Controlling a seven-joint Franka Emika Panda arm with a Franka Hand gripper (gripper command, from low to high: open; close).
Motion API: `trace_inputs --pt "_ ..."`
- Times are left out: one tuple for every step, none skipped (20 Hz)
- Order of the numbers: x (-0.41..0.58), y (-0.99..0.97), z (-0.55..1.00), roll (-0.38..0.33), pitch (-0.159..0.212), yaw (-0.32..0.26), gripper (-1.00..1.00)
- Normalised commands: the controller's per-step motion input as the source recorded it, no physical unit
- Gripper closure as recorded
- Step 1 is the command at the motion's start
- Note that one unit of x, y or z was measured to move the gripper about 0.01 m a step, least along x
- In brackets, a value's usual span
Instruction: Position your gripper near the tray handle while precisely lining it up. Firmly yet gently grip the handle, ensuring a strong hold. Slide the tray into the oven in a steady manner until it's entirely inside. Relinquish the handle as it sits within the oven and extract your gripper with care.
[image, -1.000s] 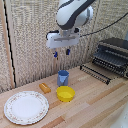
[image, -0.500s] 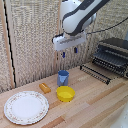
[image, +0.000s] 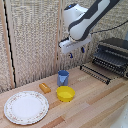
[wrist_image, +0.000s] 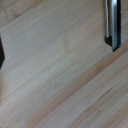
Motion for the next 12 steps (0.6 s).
trace_inputs --pt "0.049 -0.38 -0.25 -0.266 0.062 0.149 -1.00" --pt "0.031 -0.36 -0.25 -0.273 0.060 0.152 -1.00" --pt "0.023 -0.35 -0.24 -0.276 0.058 0.154 -1.00" --pt "0.014 -0.34 -0.23 -0.279 0.049 0.154 -1.00" --pt "0.006 -0.33 -0.22 -0.281 0.043 0.154 -1.00" --pt "0.000 -0.32 -0.20 -0.284 0.030 0.155 -1.00" --pt "0.000 -0.31 -0.19 -0.289 0.027 0.155 -1.00" --pt "0.000 -0.29 -0.15 -0.300 0.014 0.150 -1.00" --pt "0.000 -0.28 -0.13 -0.306 0.010 0.145 -1.00" --pt "0.000 -0.28 -0.13 -0.313 0.013 0.140 -1.00" --pt "0.000 -0.28 -0.12 -0.318 0.013 0.135 -1.00" --pt "0.000 -0.29 -0.11 -0.320 0.014 0.129 -1.00"
